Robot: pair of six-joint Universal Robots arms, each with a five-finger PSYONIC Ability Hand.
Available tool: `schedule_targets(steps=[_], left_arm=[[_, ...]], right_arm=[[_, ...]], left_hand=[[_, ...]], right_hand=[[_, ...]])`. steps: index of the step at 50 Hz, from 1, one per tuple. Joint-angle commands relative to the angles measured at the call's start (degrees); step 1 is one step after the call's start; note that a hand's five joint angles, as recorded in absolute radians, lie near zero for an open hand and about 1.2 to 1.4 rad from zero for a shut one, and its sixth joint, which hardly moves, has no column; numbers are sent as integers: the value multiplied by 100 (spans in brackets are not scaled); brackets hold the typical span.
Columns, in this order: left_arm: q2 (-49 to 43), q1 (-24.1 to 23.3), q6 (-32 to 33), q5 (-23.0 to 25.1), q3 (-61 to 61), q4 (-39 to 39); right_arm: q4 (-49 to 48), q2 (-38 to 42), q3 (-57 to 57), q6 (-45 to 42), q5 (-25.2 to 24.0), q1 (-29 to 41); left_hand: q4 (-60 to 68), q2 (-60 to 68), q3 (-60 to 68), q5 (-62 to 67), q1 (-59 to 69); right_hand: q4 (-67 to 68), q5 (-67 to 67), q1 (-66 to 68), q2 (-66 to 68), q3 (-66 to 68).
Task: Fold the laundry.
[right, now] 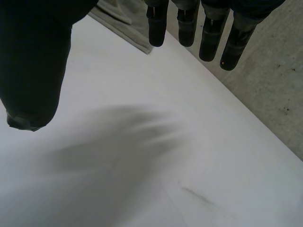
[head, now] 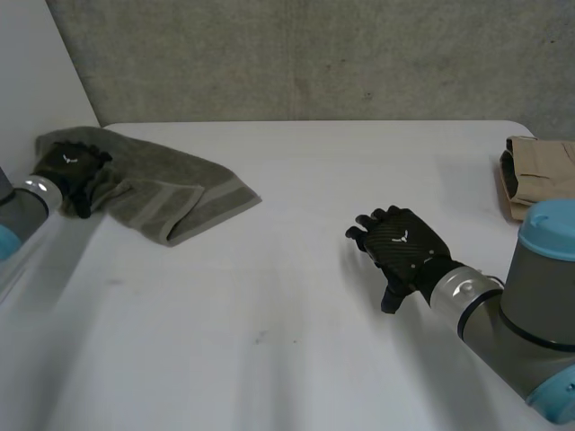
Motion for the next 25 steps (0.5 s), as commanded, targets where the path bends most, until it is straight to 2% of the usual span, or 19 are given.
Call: schedule_targets(steps=[1,3,6,11,14,18,19,23,25], left_arm=[[-670,-6,90,-70,497,139],[-714,-15,81,-70,559,166],[-679,-103,63,-123,515,376],[-92,-533,-42,-702,-89,1193],[620,-841,-314,-1028,-968,1738],[1560,-1376,-972,-1055,-2023,2082],[1901,-1673,-1322,-1037,-2399,2064],[2536,-2333,-1912,-897,-3078,2134],[2686,-2423,-2010,-835,-3193,2152]], right_arm=[[-93,-98,258,17,-5,-20],[-137,-98,328,17,-5,-29],[-164,-106,382,17,4,-81],[-173,-247,487,17,-14,-257],[-173,-282,496,17,-5,-301],[-173,-352,461,17,12,-345],[-173,-370,461,17,12,-371],[-164,-423,461,26,-5,-547],[-164,-432,470,26,-23,-574]], left_hand=[[499,502,455,395,584],[1723,1726,1679,1620,1808],[6676,6679,6632,6572,6761],[6841,6844,6797,6737,6926],[6841,6844,6797,6737,6926],[6841,6844,6797,6737,6926],[6841,6844,6797,6737,6926],[6841,6844,6797,6737,6926],[6841,6844,6797,6737,6926]], right_hand=[[-330,-332,-131,-256,-233],[-330,-332,-131,-256,-233],[-330,-332,-131,-256,-233],[-330,-332,-131,-256,-233],[-330,-332,-131,-256,-233],[-330,-332,-131,-256,-233],[-330,-332,-131,-256,-233],[-330,-332,-131,-256,-233],[-330,-332,-131,-256,-233]])
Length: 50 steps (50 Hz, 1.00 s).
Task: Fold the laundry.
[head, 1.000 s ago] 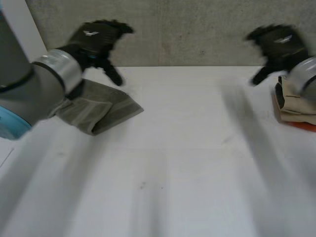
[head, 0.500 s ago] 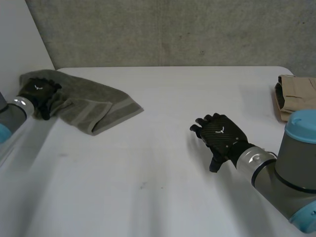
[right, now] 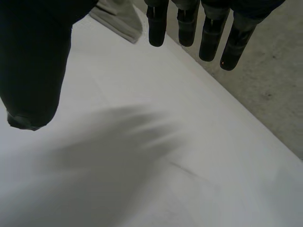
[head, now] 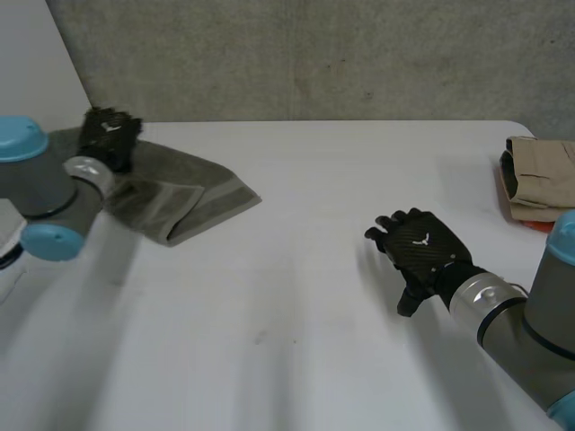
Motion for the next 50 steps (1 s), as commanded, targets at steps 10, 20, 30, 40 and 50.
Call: schedule_targets(steps=[10,20,30,40,50], left_arm=[[-168,-399,228,624,27,-994],[-538,279,1310,1152,327,-2164],[-696,288,1222,1187,266,-2147],[-907,297,1222,1179,353,-1788],[-1145,306,1231,1135,538,-1373]], right_arm=[[10,-46,101,4,-96,-223],[1,-64,84,13,-96,-364],[1,-55,110,4,-78,-355],[1,-20,119,4,-78,-355],[1,-11,146,4,-69,-347]], left_hand=[[-5645,-5626,-5605,-5352,-5459],[-4806,-4787,-4766,-4512,-4620],[-4031,-4012,-3991,-3737,-3845],[-3494,-3475,-3454,-3200,-3308],[-2585,-2566,-2545,-2291,-2399]], right_hand=[[-330,-332,-131,-256,-233],[-330,-332,-131,-256,-233],[-330,-332,-131,-256,-233],[-330,-332,-131,-256,-233],[-330,-332,-131,-256,-233]])
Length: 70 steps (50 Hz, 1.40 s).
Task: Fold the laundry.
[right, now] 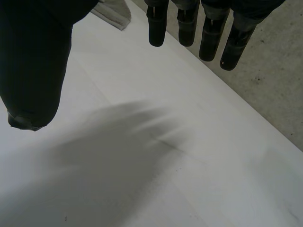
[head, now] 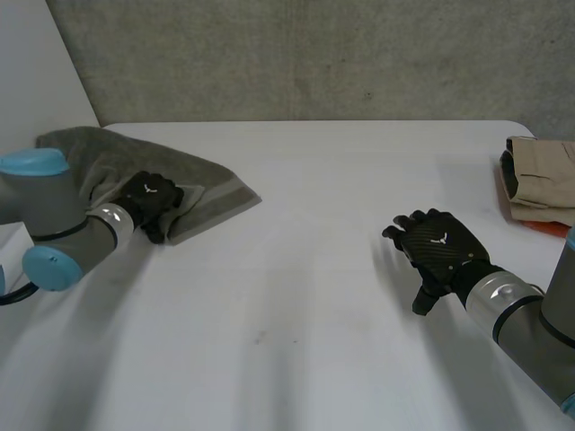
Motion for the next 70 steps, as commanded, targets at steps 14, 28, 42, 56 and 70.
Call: schedule_targets(steps=[14,28,42,56,70], left_arm=[[-248,-159,-42,-632,435,246],[2028,-2328,-2730,-1591,-1138,466],[1028,-4632,-4428,-1565,-200,1519],[1850,-3510,-3763,-1618,-1047,1338],[3215,-1655,-1625,-1530,-3194,1029]], right_arm=[[0,-2,54,0,20,0],[9,-72,-86,61,107,-307],[-254,-248,-315,176,714,-1125],[0,-327,-359,149,337,-1187],[2548,-187,-1509,114,-411,-352]], left_hand=[[4718,4734,4736,4747,4705],[4718,4734,4736,4747,4705],[2306,2321,2324,2334,2292],[-2143,-2128,-2125,-2114,-2156],[-1622,-1606,-1604,-1593,-1635]], right_hand=[[-330,-332,-131,-256,-233],[-330,-332,-131,-256,-233],[-330,-332,-131,-256,-233],[-330,-332,-131,-256,-233],[-330,-332,-131,-256,-233]])
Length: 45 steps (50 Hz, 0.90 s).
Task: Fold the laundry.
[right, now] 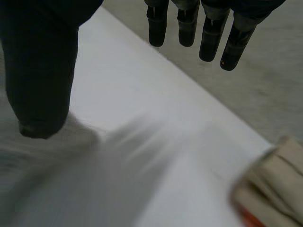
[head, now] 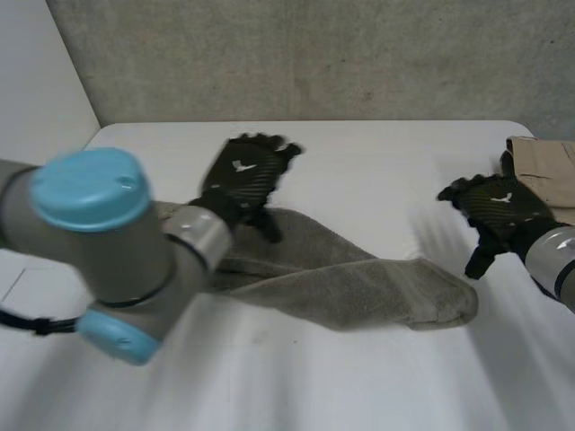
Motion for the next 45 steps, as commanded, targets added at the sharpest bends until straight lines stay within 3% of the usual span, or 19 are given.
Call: schedule_targets(steps=[1,8,12,16,28,30,32,33,36,40,45], left_arm=[[429,1317,1288,109,-987,-91],[62,2539,1904,820,-918,-275],[-448,2857,2115,1146,-646,-477],[-836,2963,2212,1130,-347,-662],[-1373,3034,2239,1147,-118,-715],[-1426,3016,2239,1156,-118,-697],[-1435,2999,2230,1147,-83,-680],[-1426,2981,2230,1147,-65,-671],[-1382,2893,2195,1121,-47,-653],[-937,2665,2125,903,-100,-741],[-144,2436,1862,603,-319,-1004]], right_arm=[[1409,369,-821,-32,-228,686],[1559,1354,-1744,-14,-17,1433],[1576,1828,-2140,-76,404,1495],[1567,2136,-2404,-120,774,1530],[1567,2611,-2589,-445,932,1583],[1567,2647,-2571,-463,950,1592],[1559,2647,-2571,-463,932,1601],[1541,2629,-2554,-463,898,1627],[1515,2585,-2554,-454,915,1636],[1488,2436,-2457,-436,950,1583],[1549,1665,-2264,-489,924,1566]], left_hand=[[550,547,509,488,640],[1140,1136,1099,1078,1230],[1409,1405,1368,1347,1498],[1443,1439,1402,1381,1532],[2752,2749,2712,2690,2842],[3791,3788,3751,3729,3881],[5642,5639,5602,5580,5732],[6314,6310,6273,6252,6404],[6790,6786,6749,6728,6879],[6790,6786,6749,6728,6879],[6790,6786,6749,6728,6879]], right_hand=[[-330,-332,-131,-257,-233],[49,47,247,121,146],[49,47,247,121,146],[15,13,214,88,112],[317,315,515,390,414],[1286,1284,1484,1358,1383],[2448,2446,2646,2521,2545],[4252,4250,4451,4325,4350],[6664,6662,6863,6737,6761],[6670,6668,6869,6743,6767],[6670,6668,6869,6743,6767]])
